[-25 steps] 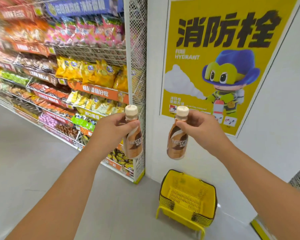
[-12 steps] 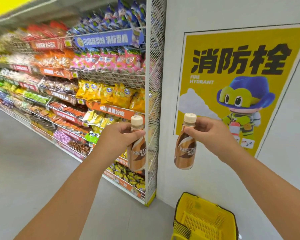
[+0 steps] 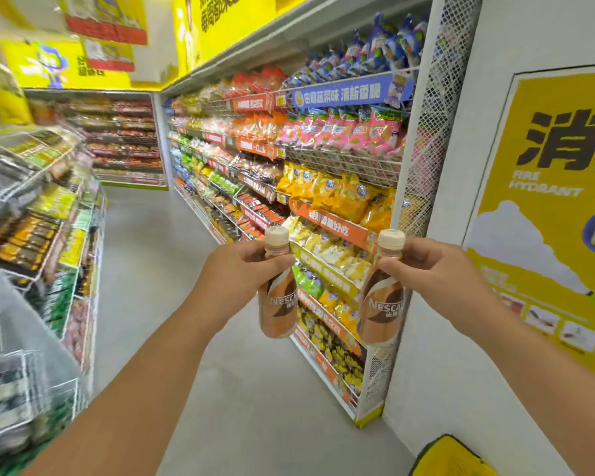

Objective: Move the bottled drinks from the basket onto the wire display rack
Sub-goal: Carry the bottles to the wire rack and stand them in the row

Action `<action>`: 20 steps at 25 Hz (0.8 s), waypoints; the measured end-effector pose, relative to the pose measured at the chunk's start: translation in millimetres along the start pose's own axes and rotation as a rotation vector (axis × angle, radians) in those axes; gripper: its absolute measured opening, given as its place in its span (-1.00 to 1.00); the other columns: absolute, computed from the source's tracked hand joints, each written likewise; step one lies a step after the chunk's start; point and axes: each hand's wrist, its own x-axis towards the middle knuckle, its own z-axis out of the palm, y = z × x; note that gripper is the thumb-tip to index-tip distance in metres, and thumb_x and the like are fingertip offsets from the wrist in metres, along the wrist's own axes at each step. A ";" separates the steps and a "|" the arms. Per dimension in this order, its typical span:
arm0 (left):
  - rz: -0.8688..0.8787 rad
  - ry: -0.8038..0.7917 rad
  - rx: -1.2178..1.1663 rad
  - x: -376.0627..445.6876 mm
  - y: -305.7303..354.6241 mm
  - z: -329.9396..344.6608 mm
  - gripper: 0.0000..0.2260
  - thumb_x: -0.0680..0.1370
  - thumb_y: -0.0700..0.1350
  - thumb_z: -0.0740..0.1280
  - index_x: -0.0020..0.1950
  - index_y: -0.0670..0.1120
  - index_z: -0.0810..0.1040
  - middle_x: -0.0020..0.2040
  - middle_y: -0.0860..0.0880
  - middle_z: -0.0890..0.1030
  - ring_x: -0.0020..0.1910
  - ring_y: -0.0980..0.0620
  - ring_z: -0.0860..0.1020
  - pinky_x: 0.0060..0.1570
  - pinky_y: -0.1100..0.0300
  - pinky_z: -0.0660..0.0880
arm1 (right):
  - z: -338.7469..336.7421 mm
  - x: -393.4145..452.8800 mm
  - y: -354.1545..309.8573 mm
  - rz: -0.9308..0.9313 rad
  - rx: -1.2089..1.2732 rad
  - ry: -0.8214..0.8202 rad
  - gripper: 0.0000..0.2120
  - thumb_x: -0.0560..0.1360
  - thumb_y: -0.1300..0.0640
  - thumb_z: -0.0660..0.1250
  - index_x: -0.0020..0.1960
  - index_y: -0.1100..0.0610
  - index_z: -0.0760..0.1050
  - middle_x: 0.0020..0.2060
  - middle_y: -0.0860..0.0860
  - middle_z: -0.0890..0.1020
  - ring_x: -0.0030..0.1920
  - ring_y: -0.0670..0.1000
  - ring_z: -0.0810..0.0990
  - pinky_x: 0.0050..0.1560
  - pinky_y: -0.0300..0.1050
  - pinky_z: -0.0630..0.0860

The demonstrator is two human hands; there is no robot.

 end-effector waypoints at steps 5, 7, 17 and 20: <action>-0.057 0.261 0.090 -62.6 7.5 -50.6 -0.92 0.45 0.03 0.56 -0.07 0.17 0.76 -0.12 0.12 0.76 -0.08 0.12 0.72 0.14 -0.10 0.64 | 47.8 7.2 -25.5 -0.101 0.100 -0.221 -0.84 0.50 0.15 0.51 0.05 -0.04 0.72 -0.11 -0.09 0.78 0.00 -0.05 0.75 0.06 -0.14 0.65; -0.094 0.364 0.139 -91.6 11.7 -75.2 -0.89 0.45 0.06 0.56 -0.04 0.16 0.76 -0.11 0.13 0.75 -0.06 0.11 0.72 0.15 -0.11 0.63 | 75.0 3.7 -40.8 -0.149 0.174 -0.316 -0.82 0.51 0.17 0.51 0.08 -0.02 0.72 -0.09 -0.08 0.78 0.01 -0.02 0.75 0.06 -0.13 0.65; -0.143 0.684 0.274 -223.0 29.9 -227.1 -0.87 0.47 0.10 0.54 -0.03 0.13 0.76 -0.11 0.12 0.76 -0.08 0.11 0.72 0.11 -0.09 0.65 | 247.5 -45.9 -137.7 -0.252 0.324 -0.661 -0.85 0.53 0.16 0.49 0.03 -0.07 0.71 -0.12 -0.10 0.78 -0.04 -0.08 0.75 -0.03 -0.25 0.63; -0.166 0.745 0.272 -251.5 21.9 -290.6 -0.86 0.47 0.10 0.54 -0.02 0.12 0.76 -0.11 0.13 0.76 -0.09 0.12 0.72 0.11 -0.06 0.64 | 311.1 -61.6 -172.6 -0.262 0.322 -0.687 -0.87 0.52 0.14 0.50 -0.08 -0.10 0.71 -0.15 -0.08 0.78 -0.07 -0.10 0.75 -0.01 -0.19 0.61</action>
